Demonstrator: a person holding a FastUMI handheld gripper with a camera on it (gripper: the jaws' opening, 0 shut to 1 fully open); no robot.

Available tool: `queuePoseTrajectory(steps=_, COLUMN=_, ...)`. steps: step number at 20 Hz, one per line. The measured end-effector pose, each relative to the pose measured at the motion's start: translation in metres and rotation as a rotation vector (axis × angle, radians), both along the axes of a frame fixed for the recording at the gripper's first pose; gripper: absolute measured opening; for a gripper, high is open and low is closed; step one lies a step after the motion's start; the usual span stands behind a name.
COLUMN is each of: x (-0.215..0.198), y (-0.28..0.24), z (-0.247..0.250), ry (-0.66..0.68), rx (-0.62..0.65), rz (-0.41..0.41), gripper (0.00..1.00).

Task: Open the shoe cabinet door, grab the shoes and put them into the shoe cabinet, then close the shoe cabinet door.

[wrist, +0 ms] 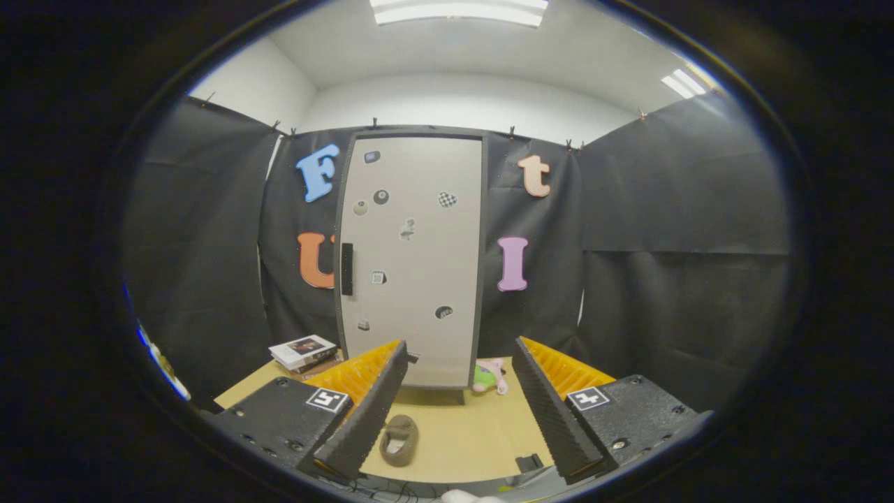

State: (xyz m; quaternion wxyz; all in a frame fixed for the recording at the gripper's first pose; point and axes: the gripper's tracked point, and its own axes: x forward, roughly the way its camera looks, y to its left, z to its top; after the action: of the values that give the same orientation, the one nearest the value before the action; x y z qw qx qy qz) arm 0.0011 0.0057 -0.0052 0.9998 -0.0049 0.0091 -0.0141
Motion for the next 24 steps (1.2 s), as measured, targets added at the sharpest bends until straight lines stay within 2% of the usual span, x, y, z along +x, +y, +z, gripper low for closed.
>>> queuePoseTrajectory(steps=5, x=0.019, y=0.021, z=0.000, ry=0.014, rx=0.007, rz=0.010, gripper=0.99)
queuePoseTrajectory(steps=8, x=0.044, y=0.045, z=0.002, ry=0.019, rx=0.020, rz=0.033, gripper=0.99)
queuePoseTrajectory(steps=18, x=0.178, y=0.159, z=0.013, ry=0.017, rx=0.053, rz=0.206, gripper=0.99)
queuePoseTrajectory(steps=24, x=0.259, y=0.222, z=0.023, ry=0.012, rx=0.060, rz=0.249, gripper=0.99)
